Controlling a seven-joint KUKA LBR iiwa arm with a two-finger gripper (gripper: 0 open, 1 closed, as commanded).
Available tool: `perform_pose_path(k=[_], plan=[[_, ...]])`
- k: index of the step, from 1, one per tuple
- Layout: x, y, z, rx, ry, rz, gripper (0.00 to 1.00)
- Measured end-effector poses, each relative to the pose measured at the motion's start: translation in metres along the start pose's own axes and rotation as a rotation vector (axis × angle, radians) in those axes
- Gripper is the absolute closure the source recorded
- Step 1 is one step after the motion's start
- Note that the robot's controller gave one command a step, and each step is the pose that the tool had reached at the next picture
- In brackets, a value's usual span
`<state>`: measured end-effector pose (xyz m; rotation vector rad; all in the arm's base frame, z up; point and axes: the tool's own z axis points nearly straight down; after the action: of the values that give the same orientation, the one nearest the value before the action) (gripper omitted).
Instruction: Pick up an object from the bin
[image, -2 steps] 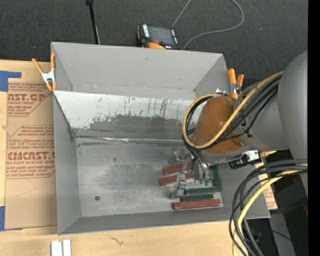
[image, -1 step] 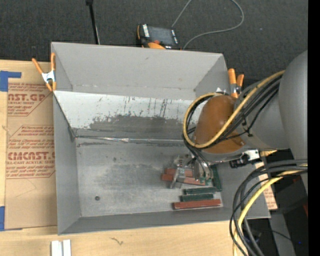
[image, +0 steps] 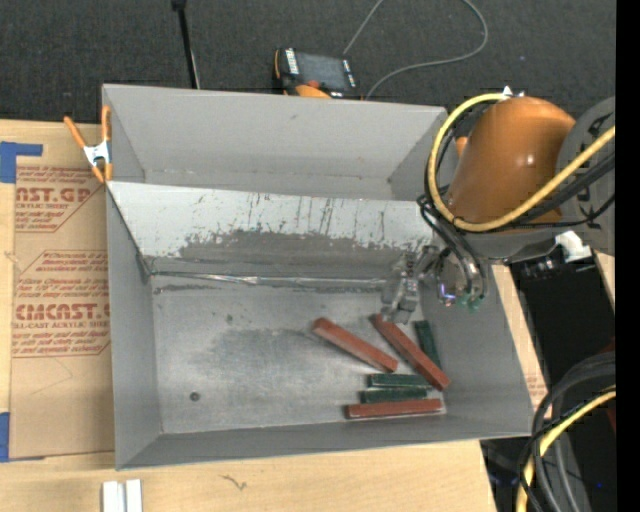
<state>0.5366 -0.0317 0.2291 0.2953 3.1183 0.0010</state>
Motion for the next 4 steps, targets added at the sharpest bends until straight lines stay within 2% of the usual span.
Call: perform_pose_path(k=[1,2,3,4], plan=[[0.001,0.0,0.005,0.001,0.007,0.0,0.0],[0.047,0.076,0.152,-0.002,0.014,-0.412,0.0],[-0.005,0.026,0.119,0.002,0.003,-0.236,0.0],[0.005,0.03,0.162,0.0,0.013,-0.276,0.0]])
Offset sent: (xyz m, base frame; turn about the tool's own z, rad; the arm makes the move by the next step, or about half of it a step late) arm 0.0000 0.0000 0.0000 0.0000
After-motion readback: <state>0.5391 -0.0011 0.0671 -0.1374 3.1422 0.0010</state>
